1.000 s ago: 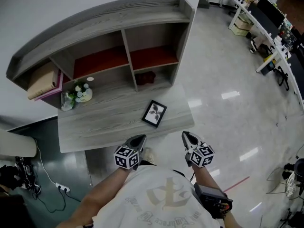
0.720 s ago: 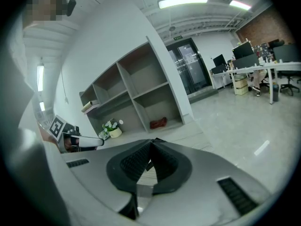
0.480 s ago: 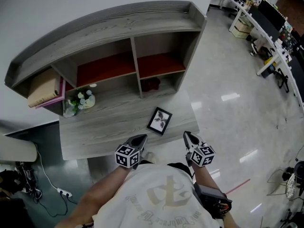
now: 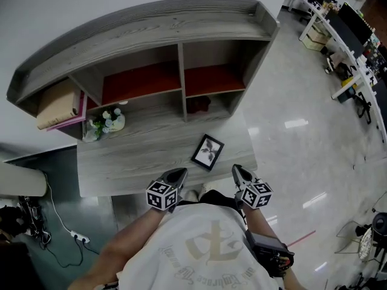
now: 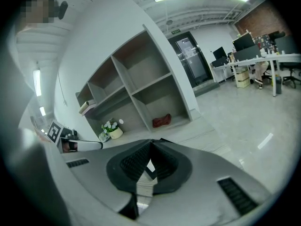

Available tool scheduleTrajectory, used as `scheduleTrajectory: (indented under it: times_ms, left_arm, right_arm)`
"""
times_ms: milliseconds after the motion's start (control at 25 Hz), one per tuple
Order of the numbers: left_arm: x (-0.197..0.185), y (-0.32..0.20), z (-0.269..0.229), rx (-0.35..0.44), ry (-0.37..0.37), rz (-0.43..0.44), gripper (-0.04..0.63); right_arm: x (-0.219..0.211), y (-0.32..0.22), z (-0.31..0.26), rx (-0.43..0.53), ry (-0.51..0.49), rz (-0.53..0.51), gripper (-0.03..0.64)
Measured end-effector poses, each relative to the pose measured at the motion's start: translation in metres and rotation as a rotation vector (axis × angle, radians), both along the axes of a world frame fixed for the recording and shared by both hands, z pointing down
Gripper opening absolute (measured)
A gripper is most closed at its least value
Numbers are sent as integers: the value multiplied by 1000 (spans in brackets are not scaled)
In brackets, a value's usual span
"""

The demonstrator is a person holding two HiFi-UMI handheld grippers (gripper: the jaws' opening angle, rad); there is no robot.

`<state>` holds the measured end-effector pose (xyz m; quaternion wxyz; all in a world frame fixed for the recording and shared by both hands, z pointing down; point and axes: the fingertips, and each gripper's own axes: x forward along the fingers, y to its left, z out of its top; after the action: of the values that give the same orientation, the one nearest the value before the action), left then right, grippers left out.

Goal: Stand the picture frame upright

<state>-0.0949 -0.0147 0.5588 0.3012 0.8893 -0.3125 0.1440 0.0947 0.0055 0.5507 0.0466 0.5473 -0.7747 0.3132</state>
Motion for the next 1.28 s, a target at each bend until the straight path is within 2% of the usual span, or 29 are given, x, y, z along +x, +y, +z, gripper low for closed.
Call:
scheduleTrajectory:
  times_ms: [120, 400, 600, 1000, 1280]
  left_arm:
    - [-6, -7, 3, -17, 4, -31, 2]
    - [-3, -27, 13, -41, -13, -43, 2]
    - [16, -44, 20, -68, -9, -49, 2]
    - [30, -58, 44, -123, -76, -48, 2]
    - [42, -75, 71, -148, -126, -21, 2]
  right_arm:
    - [-7, -8, 4, -15, -8, -19, 5]
    - [-4, -30, 21, -76, -12, -32, 5]
    - [4, -46, 31, -108, 0, -70, 5]
    - [1, -67, 64, -192, -8, -124, 5]
    - [-2, -90, 92, -236, -35, -120, 5]
